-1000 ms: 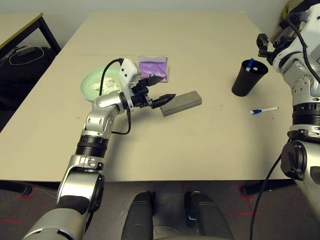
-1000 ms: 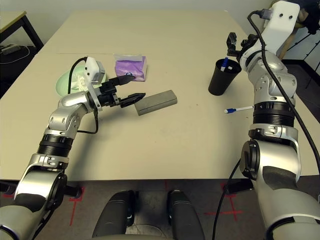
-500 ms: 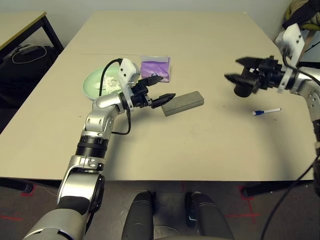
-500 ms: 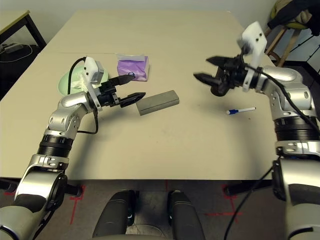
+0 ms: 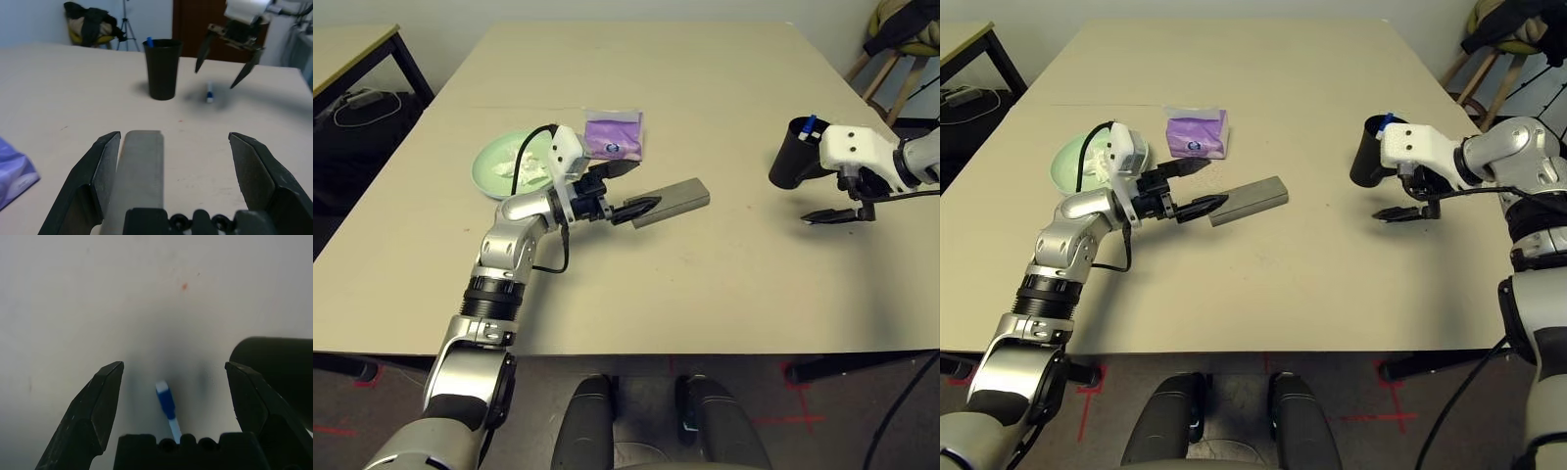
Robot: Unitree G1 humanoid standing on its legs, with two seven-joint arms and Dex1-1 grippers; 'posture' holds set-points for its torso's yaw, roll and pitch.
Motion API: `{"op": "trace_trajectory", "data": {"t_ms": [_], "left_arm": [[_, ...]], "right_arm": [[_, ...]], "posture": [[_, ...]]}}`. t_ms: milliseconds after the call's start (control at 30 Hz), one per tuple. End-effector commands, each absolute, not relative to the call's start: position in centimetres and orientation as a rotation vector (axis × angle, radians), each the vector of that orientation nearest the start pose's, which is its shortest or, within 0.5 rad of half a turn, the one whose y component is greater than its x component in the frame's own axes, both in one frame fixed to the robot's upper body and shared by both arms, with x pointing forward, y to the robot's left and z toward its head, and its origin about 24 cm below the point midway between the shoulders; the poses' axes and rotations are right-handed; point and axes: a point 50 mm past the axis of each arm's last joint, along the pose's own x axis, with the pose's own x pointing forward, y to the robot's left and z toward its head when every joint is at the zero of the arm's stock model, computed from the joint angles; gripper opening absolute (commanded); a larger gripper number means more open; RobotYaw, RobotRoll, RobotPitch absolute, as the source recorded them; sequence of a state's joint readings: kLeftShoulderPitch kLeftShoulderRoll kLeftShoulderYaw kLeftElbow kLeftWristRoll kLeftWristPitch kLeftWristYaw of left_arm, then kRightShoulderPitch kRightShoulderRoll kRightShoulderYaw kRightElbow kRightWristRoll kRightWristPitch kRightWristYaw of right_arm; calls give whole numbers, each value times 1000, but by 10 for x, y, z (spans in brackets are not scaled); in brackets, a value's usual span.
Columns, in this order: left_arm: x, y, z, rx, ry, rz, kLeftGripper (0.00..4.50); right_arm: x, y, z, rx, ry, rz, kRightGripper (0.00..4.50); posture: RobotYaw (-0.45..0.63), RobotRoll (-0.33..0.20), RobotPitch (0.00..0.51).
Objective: Organize and tidy the items on the table.
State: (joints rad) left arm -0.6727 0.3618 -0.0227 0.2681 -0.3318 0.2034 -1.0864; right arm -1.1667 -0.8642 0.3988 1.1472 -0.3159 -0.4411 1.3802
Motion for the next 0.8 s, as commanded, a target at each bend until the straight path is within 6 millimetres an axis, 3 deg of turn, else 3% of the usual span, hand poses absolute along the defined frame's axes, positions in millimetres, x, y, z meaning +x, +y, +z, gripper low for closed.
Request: {"op": "trace_trajectory", "data": {"t_ms": [33, 433, 800], "left_arm": [[328, 132, 167, 152, -130, -1243, 4500], [325, 132, 168, 150, -142, -1260, 4500], [320, 137, 169, 134, -136, -1232, 4500]], "right_arm": [[355, -287, 206, -1290, 660, 1067, 4472], [355, -298, 206, -1417, 748, 1024, 4472], [355, -294, 212, -1332, 717, 1050, 4472]], "posture": [[179, 0, 116], [191, 0, 142], [188, 0, 211]]}}
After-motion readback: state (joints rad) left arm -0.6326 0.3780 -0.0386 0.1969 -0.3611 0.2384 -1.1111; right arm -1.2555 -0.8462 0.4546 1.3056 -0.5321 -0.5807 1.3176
